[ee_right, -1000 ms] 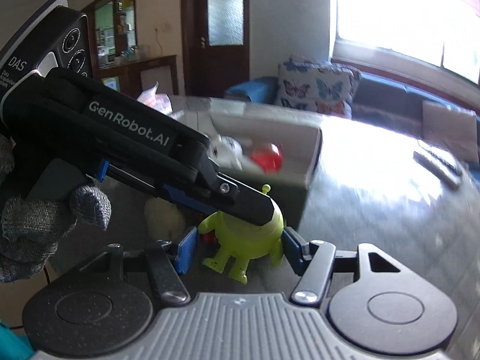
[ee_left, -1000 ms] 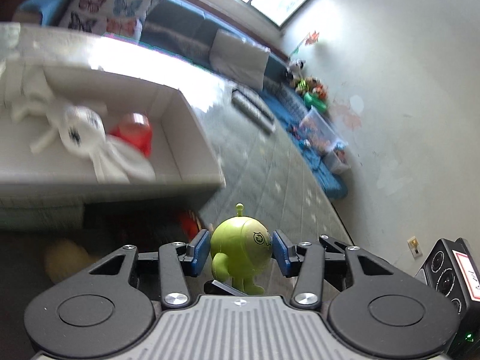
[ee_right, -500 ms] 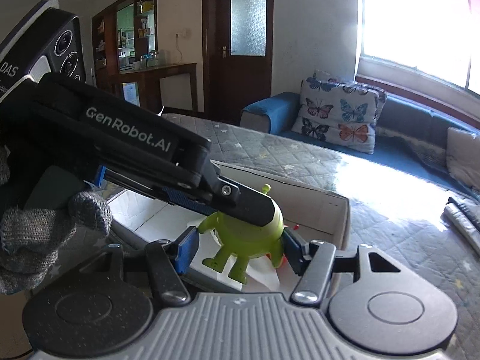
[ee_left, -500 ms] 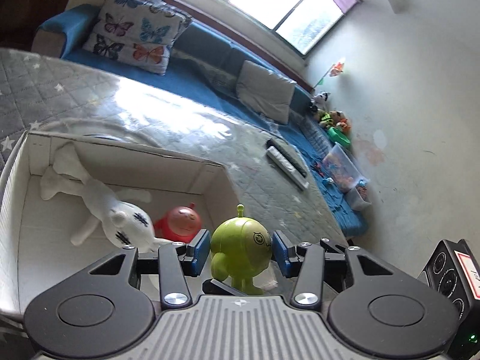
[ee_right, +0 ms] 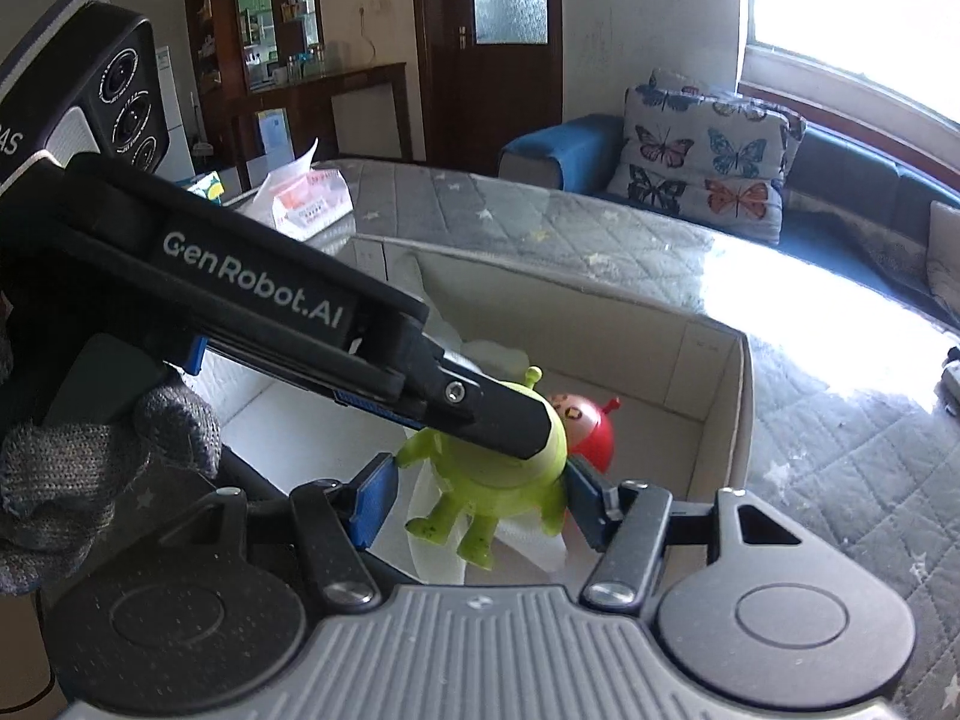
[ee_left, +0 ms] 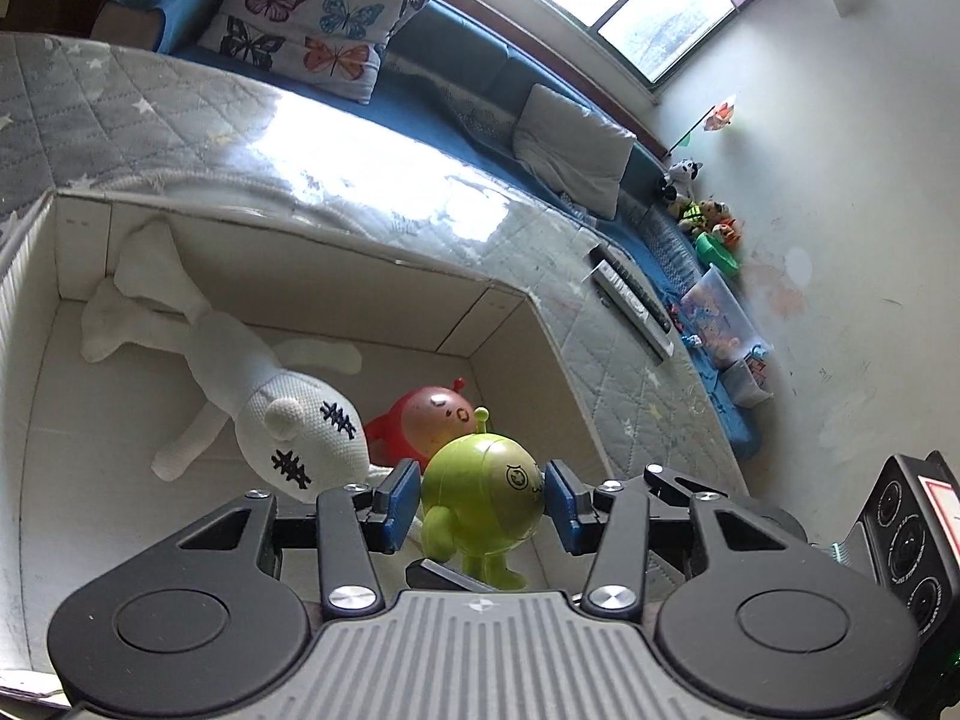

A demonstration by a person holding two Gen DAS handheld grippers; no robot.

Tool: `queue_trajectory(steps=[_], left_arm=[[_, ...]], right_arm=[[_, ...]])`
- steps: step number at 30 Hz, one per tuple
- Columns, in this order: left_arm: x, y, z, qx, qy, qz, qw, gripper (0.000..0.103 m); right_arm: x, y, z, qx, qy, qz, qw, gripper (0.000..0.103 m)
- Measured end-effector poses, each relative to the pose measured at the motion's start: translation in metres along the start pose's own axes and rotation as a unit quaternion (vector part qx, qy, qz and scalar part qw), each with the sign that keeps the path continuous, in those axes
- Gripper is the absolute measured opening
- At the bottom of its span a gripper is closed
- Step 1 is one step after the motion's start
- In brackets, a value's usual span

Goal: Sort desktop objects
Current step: 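Lift the green alien toy with the left gripper over the box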

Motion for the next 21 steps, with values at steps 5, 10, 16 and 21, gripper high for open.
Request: queue_trajectory(steps=[5, 10, 16, 21], left_arm=[[0.003, -0.006, -0.004, 0.007, 0.005, 0.003, 1.0000, 0.049], [0.008, -0.013, -0.007, 0.015, 0.007, 0.011, 0.9998, 0.049], [0.009, -0.014, -0.009, 0.018, 0.008, 0.005, 0.9998, 0.049], [0.007, -0.010, -0.009, 0.016, 0.006, 0.011, 0.9998, 0.049]], right_arm=[[-0.004, -0.005, -0.007, 0.016, -0.016, 0.009, 1.000, 0.062], [-0.010, -0.006, -0.004, 0.014, -0.024, 0.014, 1.000, 0.063], [-0.011, -0.002, -0.005, 0.013, -0.024, 0.007, 1.000, 0.062], [-0.009, -0.002, -0.006, 0.016, -0.025, 0.001, 1.000, 0.057]])
Point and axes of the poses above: each gripper's, at about its wrist camera, not at the fingertips, and y roughly against the way its jaws point, x to its left, z to its top, the point moved 8 cm from there along -y, roughly the way its jaws point, and after that the axes turned 2 degrees about x, right-handed, at the moved point
